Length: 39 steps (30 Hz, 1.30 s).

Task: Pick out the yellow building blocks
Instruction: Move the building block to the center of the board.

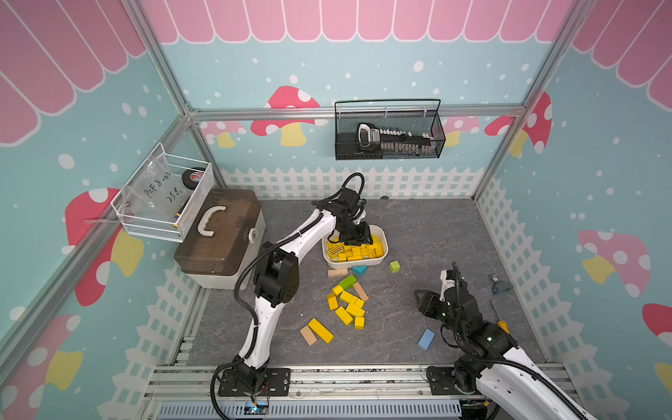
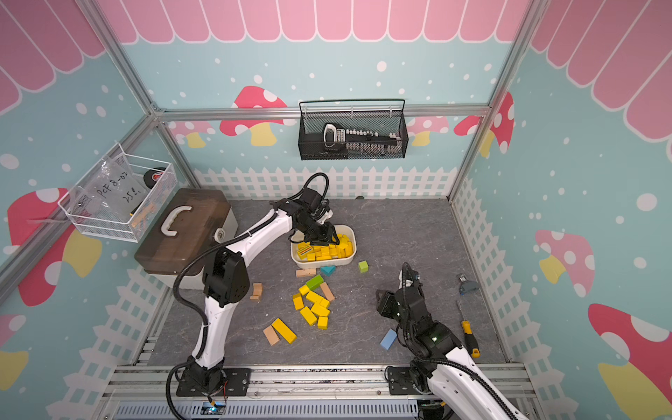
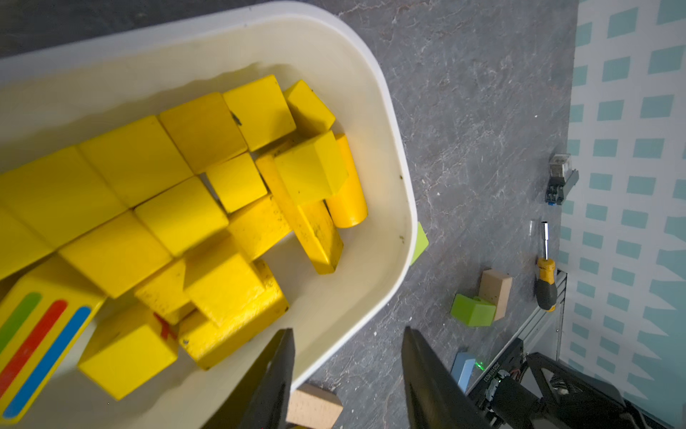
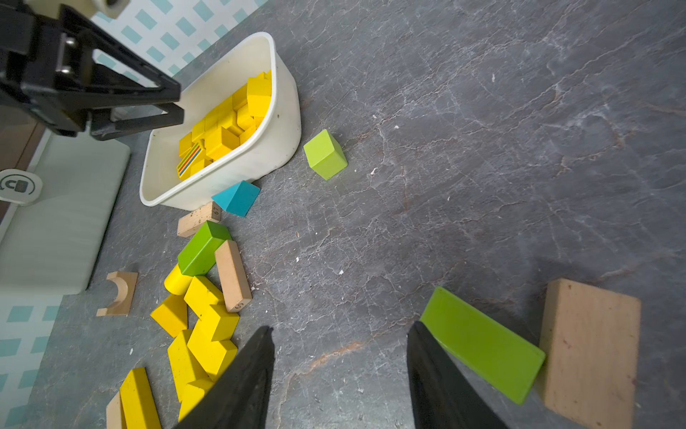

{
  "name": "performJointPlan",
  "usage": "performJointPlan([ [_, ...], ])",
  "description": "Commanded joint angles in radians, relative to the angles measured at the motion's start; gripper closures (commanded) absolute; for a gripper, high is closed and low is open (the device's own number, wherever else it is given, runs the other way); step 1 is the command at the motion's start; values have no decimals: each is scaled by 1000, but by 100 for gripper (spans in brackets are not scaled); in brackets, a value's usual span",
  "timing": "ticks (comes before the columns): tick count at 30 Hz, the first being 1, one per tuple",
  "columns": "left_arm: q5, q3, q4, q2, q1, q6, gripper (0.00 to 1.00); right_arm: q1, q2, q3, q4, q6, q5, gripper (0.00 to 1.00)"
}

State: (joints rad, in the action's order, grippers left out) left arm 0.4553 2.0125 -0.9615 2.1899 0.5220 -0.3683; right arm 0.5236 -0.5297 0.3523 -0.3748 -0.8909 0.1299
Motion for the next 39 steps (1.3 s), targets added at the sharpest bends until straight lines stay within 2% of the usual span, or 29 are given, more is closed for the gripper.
performJointPlan([
  [1, -28, -127, 51, -120, -3, 64, 49, -4, -2, -15, -4, -4, -3, 43],
  [7, -64, -379, 17, -307, -13, 112, 50, -5, -26, -10, 9, -5, -10, 43],
  [14, -67, -689, 58, -563, -11, 61, 50, -5, -55, -7, 27, -5, -17, 43],
  [17, -62, -833, 104, -673, -5, -8, 49, -5, -50, -9, 26, -5, -17, 43],
  [19, -97, -936, 125, -740, 2, -80, 50, -5, -49, -8, 27, -5, -17, 42],
  [27, -89, -1324, 300, -1073, 16, -388, 52, -5, -52, -9, 29, -3, -24, 43],
  [34, -100, -1496, 313, -1202, 39, -478, 55, -7, -46, -13, 28, -5, -30, 43],
  [39, -124, -1560, 301, -1254, 72, -543, 56, -7, -44, -13, 29, -5, -31, 43],
])
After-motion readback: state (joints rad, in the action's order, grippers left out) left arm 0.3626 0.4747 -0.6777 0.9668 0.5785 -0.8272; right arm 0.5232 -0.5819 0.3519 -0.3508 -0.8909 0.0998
